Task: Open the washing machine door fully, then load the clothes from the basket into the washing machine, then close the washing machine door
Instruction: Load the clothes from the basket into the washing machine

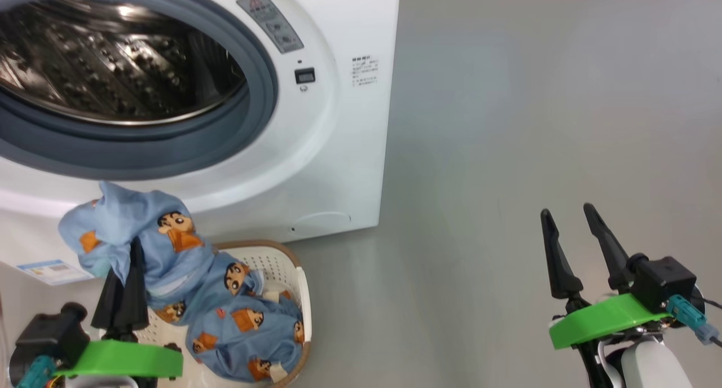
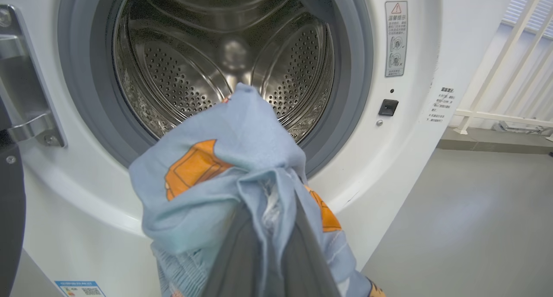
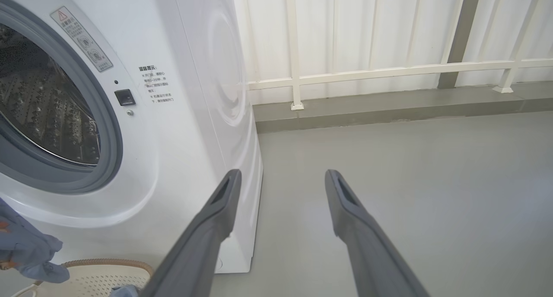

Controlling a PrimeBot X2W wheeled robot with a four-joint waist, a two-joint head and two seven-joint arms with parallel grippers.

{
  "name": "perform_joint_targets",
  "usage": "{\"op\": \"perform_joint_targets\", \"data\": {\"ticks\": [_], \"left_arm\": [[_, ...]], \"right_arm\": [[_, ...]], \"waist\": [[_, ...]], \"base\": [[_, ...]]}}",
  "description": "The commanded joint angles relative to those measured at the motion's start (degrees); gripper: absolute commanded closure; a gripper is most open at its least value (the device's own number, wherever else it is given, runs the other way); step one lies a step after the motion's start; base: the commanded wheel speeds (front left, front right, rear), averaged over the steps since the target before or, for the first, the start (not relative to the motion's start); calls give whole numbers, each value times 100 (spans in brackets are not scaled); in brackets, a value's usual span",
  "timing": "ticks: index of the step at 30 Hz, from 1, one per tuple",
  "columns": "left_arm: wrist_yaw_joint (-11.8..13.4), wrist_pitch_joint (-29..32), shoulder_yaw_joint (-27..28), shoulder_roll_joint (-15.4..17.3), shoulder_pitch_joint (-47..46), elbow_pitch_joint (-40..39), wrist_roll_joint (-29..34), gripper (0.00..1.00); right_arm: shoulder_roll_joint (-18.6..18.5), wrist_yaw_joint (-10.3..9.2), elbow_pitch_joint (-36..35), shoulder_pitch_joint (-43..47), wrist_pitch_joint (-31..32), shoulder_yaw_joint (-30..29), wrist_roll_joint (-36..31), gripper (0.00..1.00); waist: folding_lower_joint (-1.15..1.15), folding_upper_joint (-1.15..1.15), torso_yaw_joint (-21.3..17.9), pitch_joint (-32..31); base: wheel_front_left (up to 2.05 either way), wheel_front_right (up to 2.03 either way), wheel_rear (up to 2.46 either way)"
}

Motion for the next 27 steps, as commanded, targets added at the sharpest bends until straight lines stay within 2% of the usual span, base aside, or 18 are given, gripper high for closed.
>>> {"op": "perform_joint_targets", "data": {"ticks": [1, 10, 27], "left_arm": [[-35, -52, 237, 103, 60, -297, 176, 100], [-74, -52, 356, 3, 540, -654, 602, 100], [-104, -52, 560, -160, 876, -795, 790, 100]], "right_arm": [[-19, 9, -99, 74, -68, 121, -42, 0], [-19, 9, -75, 197, -68, 117, -79, 0], [-19, 9, -100, 308, -68, 92, -99, 0]], "waist": [[0, 0, 17, -188], [0, 0, 46, -507], [0, 0, 71, -638]], "base": [[0, 0, 0], [0, 0, 0], [0, 0, 0]]}}
